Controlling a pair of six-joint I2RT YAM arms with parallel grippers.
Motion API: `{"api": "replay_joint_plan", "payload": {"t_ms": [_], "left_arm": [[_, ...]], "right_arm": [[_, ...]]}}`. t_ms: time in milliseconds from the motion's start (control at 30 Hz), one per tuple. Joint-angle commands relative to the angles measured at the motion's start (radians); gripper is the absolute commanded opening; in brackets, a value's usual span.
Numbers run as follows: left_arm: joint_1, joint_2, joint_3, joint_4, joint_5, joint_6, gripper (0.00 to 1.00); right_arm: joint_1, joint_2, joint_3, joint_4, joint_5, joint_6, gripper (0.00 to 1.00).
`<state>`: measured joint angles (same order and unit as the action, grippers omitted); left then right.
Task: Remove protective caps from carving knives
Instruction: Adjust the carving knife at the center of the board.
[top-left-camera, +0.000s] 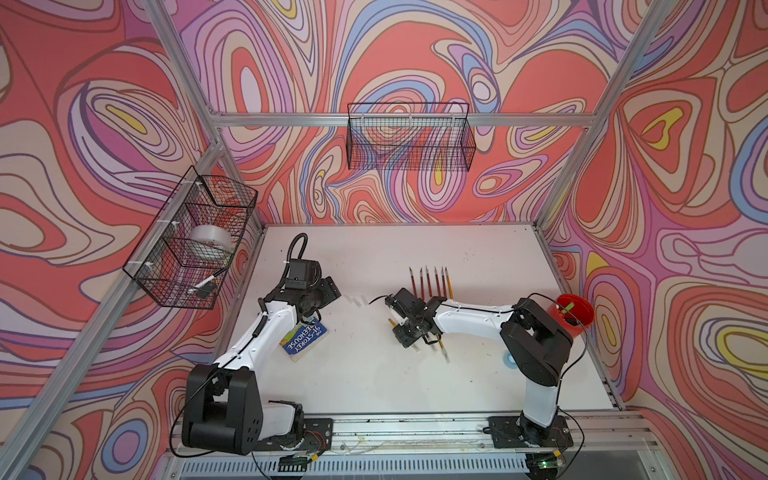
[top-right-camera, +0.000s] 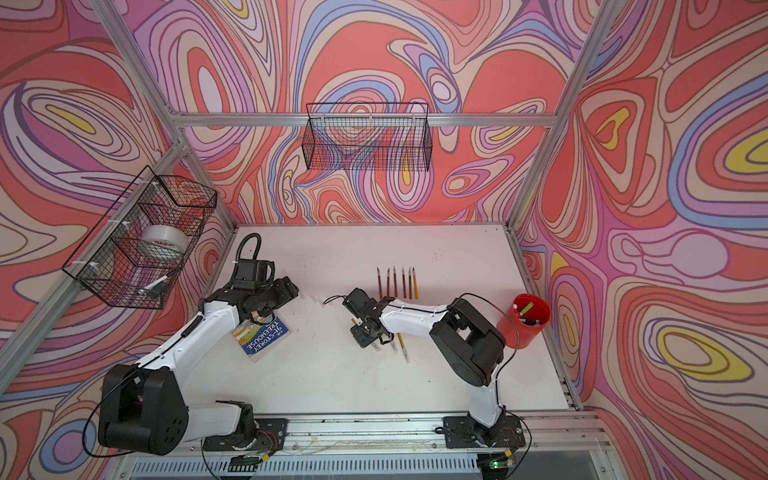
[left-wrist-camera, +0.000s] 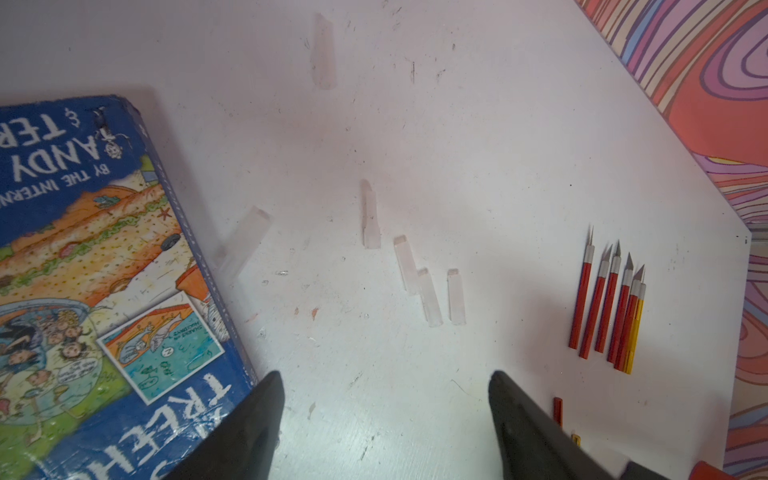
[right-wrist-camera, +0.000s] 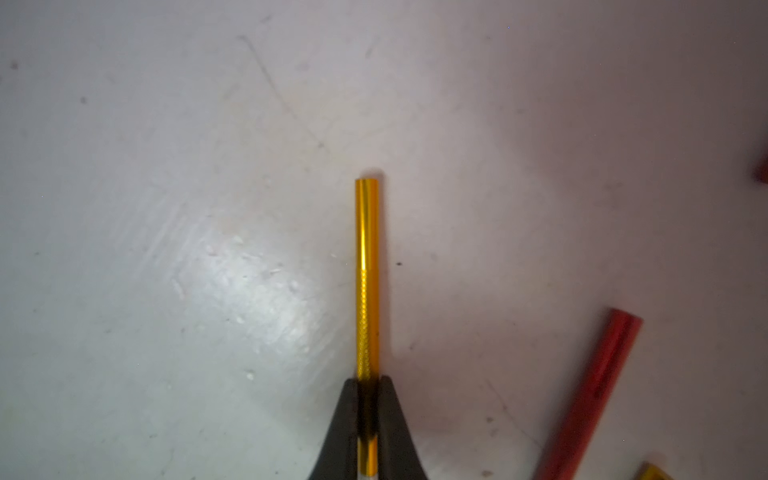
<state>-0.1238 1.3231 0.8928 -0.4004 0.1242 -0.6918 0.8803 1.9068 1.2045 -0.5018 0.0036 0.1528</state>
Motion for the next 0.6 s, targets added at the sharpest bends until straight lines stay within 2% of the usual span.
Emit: {"api": "replay_joint_plan", "payload": {"t_ms": [0, 167, 367, 567], "left_arm": [[-0.002, -0.036, -0.021, -0.031, 0.006, -0.002, 0.8], [-0.002, -0.085, -0.047, -0.051, 0.002, -0.005, 0.8], [0.003, -0.136, -0.082, -0.079, 0.003, -0.005, 0.8], [0.01, -0.158, -0.116, -0.089, 0.024, -0.005, 0.8]], "right_arm": [[0.025, 0.034, 0.024, 0.026, -0.076, -0.07, 0.0], [0.06, 0.055, 0.049, 0.051, -0.173, -0.123, 0.0], [0.083, 0.087, 0.067, 0.032, -0.168, -0.157, 0.0], [0.085, 0.079, 0.058, 0.036, -0.147, -0.139, 0.17]]}}
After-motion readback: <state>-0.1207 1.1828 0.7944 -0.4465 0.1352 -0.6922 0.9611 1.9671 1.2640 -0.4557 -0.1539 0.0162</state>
